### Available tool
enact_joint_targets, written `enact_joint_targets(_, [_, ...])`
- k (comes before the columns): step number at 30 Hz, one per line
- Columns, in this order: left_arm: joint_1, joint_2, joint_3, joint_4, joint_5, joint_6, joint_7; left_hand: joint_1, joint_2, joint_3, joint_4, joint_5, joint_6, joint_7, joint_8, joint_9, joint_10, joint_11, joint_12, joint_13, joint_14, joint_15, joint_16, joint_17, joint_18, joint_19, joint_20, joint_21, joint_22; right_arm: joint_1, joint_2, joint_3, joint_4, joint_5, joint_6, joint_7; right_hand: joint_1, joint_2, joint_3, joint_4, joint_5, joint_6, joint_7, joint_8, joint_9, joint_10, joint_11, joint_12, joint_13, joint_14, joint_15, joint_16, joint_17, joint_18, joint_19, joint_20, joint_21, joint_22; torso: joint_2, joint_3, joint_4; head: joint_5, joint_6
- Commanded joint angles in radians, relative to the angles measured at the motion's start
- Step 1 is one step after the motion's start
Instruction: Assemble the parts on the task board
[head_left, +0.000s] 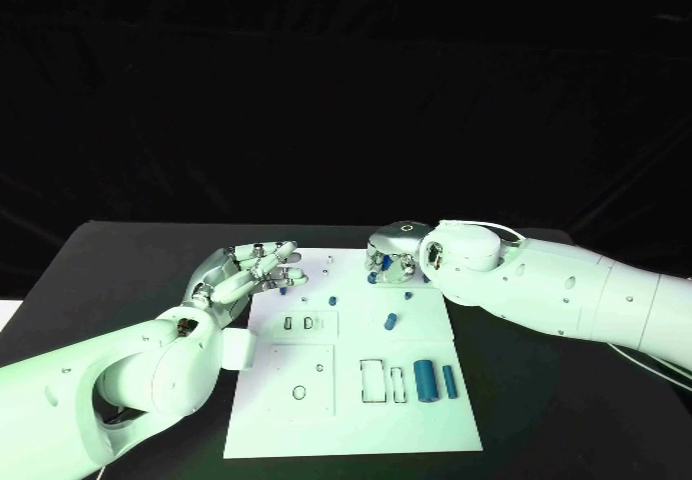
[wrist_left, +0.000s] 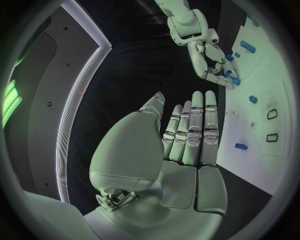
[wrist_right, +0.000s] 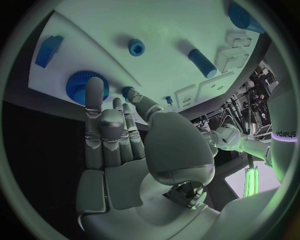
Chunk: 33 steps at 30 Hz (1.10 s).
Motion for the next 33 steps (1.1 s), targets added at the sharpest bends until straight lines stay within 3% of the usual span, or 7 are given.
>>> enact_joint_targets(1, [0.001,-0.002,0.001,0.003,-0.007,0.022,0.001,0.003,0.006,0.0,-0.008,-0.002,0.005,0.001,-0.007,-0.001,0.004,0.003,-0.001,0.0,0.0,0.003,-0.003,0.002,0.011,0.006,0.002,0.0,-0.002,-0.001,0.004,0.0,-0.003,-0.013,0.038,0.008,-0.005,-0.004,0.009,0.003,-0.004,0.007,0.0,0.003,0.001,0.006,0.001,0.001,-0.001,0.041,-0.004,0.01,0.01,0.012,-0.006,0.001,0.008,0.004,0.003,0.0001,0.0008,-0.002,-0.003])
enact_joint_targets(15, [0.001,-0.003,0.001,-0.001,-0.007,0.025,-0.004,0.007,0.006,0.002,-0.013,-0.002,0.005,0.001,-0.008,-0.001,0.003,0.003,-0.003,-0.001,0.001,0.003,-0.003,0.004,0.011,0.007,0.002,-0.002,-0.002,-0.004,0.01,0.0,-0.011,-0.001,0.029,0.017,-0.012,-0.006,0.022,0.019,-0.013,0.015,0.002,0.002,0.001,0.015,0.003,0.002,0.0,0.042,-0.003,0.055,0.053,0.012,-0.014,0.003,0.034,0.02,0.009,-0.0028,0.0057,-0.005,-0.007])
enact_joint_targets(20, [0.001,-0.002,0.001,-0.003,-0.007,0.027,-0.006,0.009,0.007,0.003,-0.015,-0.002,0.004,0.001,-0.009,-0.001,0.002,0.003,-0.004,-0.001,0.001,0.002,-0.004,0.005,0.011,0.008,0.002,-0.002,-0.003,-0.004,0.011,0.0,-0.013,0.005,0.02,0.018,-0.013,0.003,0.033,0.032,-0.015,0.029,0.0,0.007,0.003,0.031,0.001,0.006,0.001,0.046,-0.004,0.09,0.089,0.013,-0.016,0.003,0.049,0.029,0.011,-0.0031,0.0069,-0.007,-0.007])
enact_joint_targets(24, [0.001,-0.001,0.001,-0.005,-0.007,0.028,-0.008,0.01,0.008,0.005,-0.016,-0.002,0.004,0.001,-0.009,-0.001,0.002,0.003,-0.004,-0.001,0.001,0.002,-0.004,0.006,0.011,0.009,0.002,-0.002,-0.003,-0.004,0.009,0.0,-0.01,0.012,-0.061,0.004,0.001,0.039,0.071,0.051,-0.069,0.058,-0.008,0.018,0.01,0.065,-0.009,0.013,0.002,0.055,-0.015,0.16,0.163,0.013,-0.006,-0.003,0.084,0.055,0.011,-0.0037,0.0078,-0.007,-0.007])
enact_joint_targets(26, [0.001,-0.001,0.001,-0.006,-0.007,0.029,-0.009,0.01,0.008,0.005,-0.016,-0.002,0.004,0.001,-0.009,-0.001,0.002,0.003,-0.004,-0.001,0.001,0.002,-0.004,0.006,0.011,0.009,0.002,-0.002,-0.003,-0.004,0.006,0.0,-0.004,0.013,-0.119,-0.007,0.003,0.042,0.087,0.058,-0.094,0.068,-0.011,0.021,0.014,0.08,-0.013,0.013,0.002,0.055,-0.02,0.182,0.185,0.007,0.007,-0.006,0.123,0.1,0.011,-0.0039,0.0088,-0.008,-0.006])
enact_joint_targets(29, [0.001,-0.001,0.001,-0.008,-0.007,0.031,-0.011,0.013,0.009,0.007,-0.02,-0.002,0.004,0.002,-0.01,-0.002,0.001,0.003,-0.006,-0.001,0.001,0.002,-0.004,0.008,0.011,0.01,0.001,-0.003,-0.004,-0.004,0.003,0.001,0.007,0.015,-0.202,-0.022,0.005,0.041,0.101,0.064,-0.096,0.079,-0.015,0.026,0.018,0.097,-0.019,0.014,0.003,0.05,-0.026,0.181,0.18,0.002,0.015,-0.006,0.151,0.133,0.012,-0.0044,0.0109,-0.009,-0.003])
enact_joint_targets(33, [0.001,0.0,0.001,-0.011,-0.007,0.033,-0.014,0.012,0.008,0.008,-0.024,-0.003,-0.003,0.005,-0.016,-0.002,-0.006,0.007,-0.012,-0.003,0.001,0.004,-0.006,0.013,0.01,0.012,0.001,-0.006,-0.005,-0.004,0.005,0.002,0.014,0.029,-0.257,-0.032,0.002,0.035,0.114,0.071,-0.095,0.083,-0.016,0.026,0.022,0.106,-0.021,0.011,0.003,0.046,-0.028,0.186,0.183,0.001,0.014,-0.006,0.167,0.147,0.013,-0.0053,0.0131,-0.004,-0.001])
